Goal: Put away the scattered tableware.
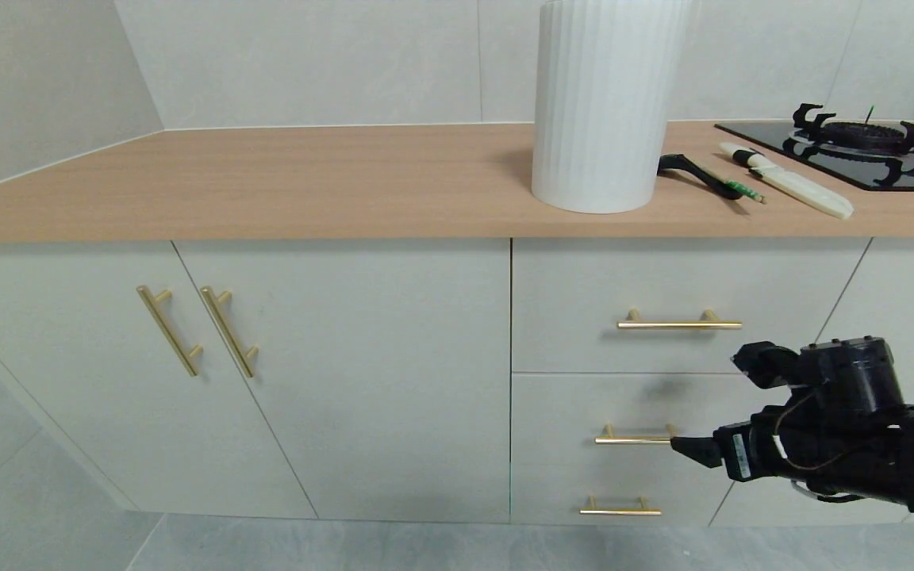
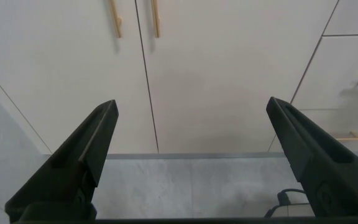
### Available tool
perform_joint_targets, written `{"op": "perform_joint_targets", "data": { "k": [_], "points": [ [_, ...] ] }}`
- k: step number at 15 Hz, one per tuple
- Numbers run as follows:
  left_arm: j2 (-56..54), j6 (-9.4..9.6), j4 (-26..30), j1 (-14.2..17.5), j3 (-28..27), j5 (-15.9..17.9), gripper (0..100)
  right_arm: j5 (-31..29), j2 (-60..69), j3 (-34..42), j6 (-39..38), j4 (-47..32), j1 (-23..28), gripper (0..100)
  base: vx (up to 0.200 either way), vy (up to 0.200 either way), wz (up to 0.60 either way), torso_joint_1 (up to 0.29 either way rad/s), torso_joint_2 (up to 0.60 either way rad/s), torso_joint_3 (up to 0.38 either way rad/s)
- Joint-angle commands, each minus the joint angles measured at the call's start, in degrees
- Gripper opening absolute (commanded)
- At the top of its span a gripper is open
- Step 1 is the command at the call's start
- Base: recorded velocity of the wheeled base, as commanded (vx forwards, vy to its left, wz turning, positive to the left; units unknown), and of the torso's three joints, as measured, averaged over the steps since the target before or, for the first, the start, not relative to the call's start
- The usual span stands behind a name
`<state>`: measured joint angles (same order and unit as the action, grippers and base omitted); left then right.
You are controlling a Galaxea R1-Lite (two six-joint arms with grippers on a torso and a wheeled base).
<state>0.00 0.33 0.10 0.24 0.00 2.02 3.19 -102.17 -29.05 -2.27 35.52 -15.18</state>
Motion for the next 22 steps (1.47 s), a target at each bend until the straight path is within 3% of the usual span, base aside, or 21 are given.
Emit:
{"op": "perform_joint_targets", "data": {
  "k": [1, 4, 7, 22],
  "points": [
    [0.0, 0.02, -0.01, 0.02, 0.0, 0.0, 100, -3.63, -15.6, 4.0, -0.19, 14.75, -0.47, 100, 0.0, 0.0, 0.0, 0.0, 0.0, 0.0],
    [0.0, 0.02, -0.01, 0.02, 0.0, 0.0, 100, -8.03, -23.25, 5.58, -2.83, 29.78, -2.4, 100, 0.0, 0.0, 0.0, 0.0, 0.0, 0.0],
    [0.0, 0.02, -0.01, 0.02, 0.0, 0.0, 100, -9.61, -27.03, 5.5, -3.53, 37.34, -2.84, 100, 0.0, 0.0, 0.0, 0.0, 0.0, 0.0],
    [0.0, 0.02, -0.01, 0.02, 0.0, 0.0, 100, -18.49, -34.24, -2.24, -8.54, 41.12, -4.33, 100, 0.0, 0.0, 0.0, 0.0, 0.0, 0.0]
  ]
}}
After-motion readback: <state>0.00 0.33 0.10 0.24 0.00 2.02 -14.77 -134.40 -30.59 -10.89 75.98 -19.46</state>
